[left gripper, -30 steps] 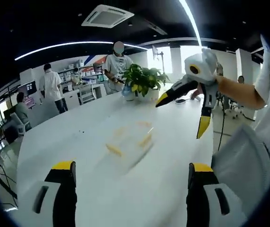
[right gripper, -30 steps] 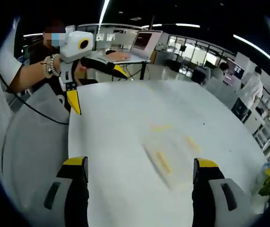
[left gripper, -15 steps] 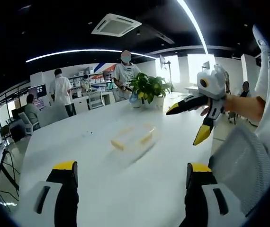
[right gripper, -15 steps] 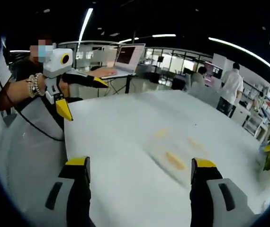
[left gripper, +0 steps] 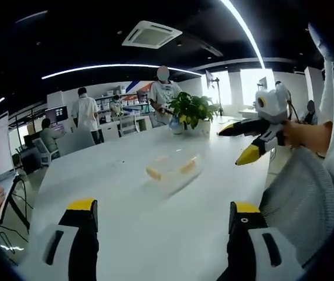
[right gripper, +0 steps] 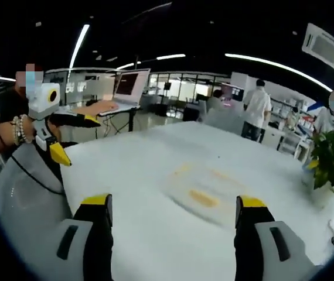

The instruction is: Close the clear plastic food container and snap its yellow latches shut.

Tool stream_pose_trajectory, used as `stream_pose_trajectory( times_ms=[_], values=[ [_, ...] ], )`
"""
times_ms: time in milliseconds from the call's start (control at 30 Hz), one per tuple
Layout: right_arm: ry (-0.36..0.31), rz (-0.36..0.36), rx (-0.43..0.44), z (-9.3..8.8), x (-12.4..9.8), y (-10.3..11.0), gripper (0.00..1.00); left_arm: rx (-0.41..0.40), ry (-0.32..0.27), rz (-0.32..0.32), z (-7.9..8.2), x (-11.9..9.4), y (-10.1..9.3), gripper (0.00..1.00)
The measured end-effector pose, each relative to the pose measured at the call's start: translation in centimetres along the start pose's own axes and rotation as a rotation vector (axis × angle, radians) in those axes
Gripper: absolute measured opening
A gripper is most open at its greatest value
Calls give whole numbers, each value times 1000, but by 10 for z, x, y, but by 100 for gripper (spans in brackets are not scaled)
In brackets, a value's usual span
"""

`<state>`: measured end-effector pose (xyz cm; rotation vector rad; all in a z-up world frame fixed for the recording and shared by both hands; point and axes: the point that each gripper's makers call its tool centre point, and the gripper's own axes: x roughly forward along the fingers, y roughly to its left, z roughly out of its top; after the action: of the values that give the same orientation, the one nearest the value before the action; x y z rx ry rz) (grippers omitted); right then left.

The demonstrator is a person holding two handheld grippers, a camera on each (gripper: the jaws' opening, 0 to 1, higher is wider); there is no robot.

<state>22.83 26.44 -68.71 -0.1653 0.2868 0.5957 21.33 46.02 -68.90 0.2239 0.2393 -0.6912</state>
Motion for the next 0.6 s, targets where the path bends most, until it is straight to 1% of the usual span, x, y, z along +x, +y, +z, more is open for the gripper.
stream_pose_trajectory(
  times_ms=[33, 100, 200, 300, 433, 533, 600],
  values=[
    [-15, -12, 32, 2, -2, -2, 83, 2, -7, -2, 1, 0, 0, 90],
    [-18, -26, 48, 0, -3, -4, 83, 7, -3, 3, -1, 0, 1, 90],
    [23, -33, 59, -11, 0, -7, 82, 0, 5, -4, -5, 2, 1, 91],
    [34, -26, 73, -15, 2, -6, 81, 1, 4, -2, -6, 3, 1, 91],
    [54, -19, 44, -18, 5, -2, 80, 1, 13, -3, -8, 3, 3, 91],
    [77, -9, 19, -22, 7, 2, 81, -9, 4, -7, -8, 3, 3, 92],
    [74, -7, 15, -22, 7, 2, 80, -13, 5, -4, -8, 3, 4, 92]
  ],
)
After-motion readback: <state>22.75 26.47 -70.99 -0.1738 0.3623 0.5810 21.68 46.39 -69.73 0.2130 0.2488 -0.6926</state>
